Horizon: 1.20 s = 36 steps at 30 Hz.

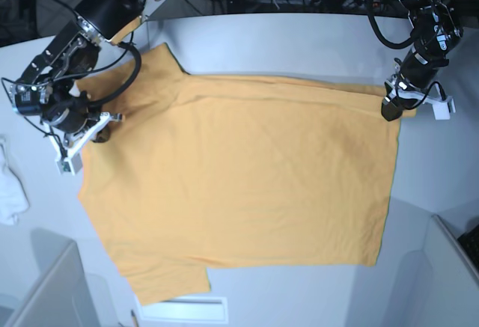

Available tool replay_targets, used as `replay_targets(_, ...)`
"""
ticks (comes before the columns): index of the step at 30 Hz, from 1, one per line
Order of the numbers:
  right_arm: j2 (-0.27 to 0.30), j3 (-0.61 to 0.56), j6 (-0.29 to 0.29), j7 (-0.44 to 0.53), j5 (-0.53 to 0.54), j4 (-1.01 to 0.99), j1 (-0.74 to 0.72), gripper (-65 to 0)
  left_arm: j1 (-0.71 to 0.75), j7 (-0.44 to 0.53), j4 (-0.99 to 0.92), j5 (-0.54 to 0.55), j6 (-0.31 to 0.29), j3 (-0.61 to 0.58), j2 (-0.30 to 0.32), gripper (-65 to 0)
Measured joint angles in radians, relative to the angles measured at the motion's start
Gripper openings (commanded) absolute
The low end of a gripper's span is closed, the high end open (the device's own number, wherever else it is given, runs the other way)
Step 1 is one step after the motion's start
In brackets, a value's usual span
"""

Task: Fold the T-shirt properly
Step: 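Lift the shoulder edges and fold them over toward the hem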

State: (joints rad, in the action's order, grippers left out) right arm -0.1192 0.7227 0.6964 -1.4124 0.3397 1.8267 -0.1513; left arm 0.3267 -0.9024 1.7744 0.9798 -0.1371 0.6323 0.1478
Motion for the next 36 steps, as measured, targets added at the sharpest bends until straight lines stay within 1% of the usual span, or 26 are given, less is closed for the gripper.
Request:
replay_targets(8,0.000,0.003,0.000,0.000,0.000,0.010,-0.036,-65.0,-0.003,0.000,0.002,0.001,0.000,0.000,-0.001,-65.0)
replay_targets(16,0.000,0.004,0.000,0.001,0.000,0.003,-0.084,-65.0,-0.066,0.002,-0.016,0.003,-0.002,0.001,0.002,-65.0)
replay_targets(21,0.008,0.004,0.000,-0.005,-0.002,-0.087,-0.104,-65.0,-0.062,0.001,-0.050,-0.003,0.000,-0.002,0.000,-65.0)
replay_targets(25,0.019,0.004,0.000,0.013,-0.004,-0.138,-0.129,-65.0,-0.106,0.002,-0.076,0.000,-0.001,-0.002,0.000,-65.0)
replay_targets(29,0.042,0.003,0.000,0.024,-0.004,-0.164,-0.156,-65.0,-0.113,-0.001,-0.103,-0.007,0.004,-0.004,0.003,-65.0)
replay_targets(33,0.049,0.003,-0.003,0.029,-0.004,-0.224,-0.187,-65.0,-0.152,0.000,-0.102,-0.002,0.003,-0.006,0.002,-65.0)
replay_targets(36,0.067,-0.004,-0.006,0.078,0.001,-0.312,-0.212,-65.0,-0.173,0.008,-0.155,0.007,-0.002,-0.006,0.005,-65.0)
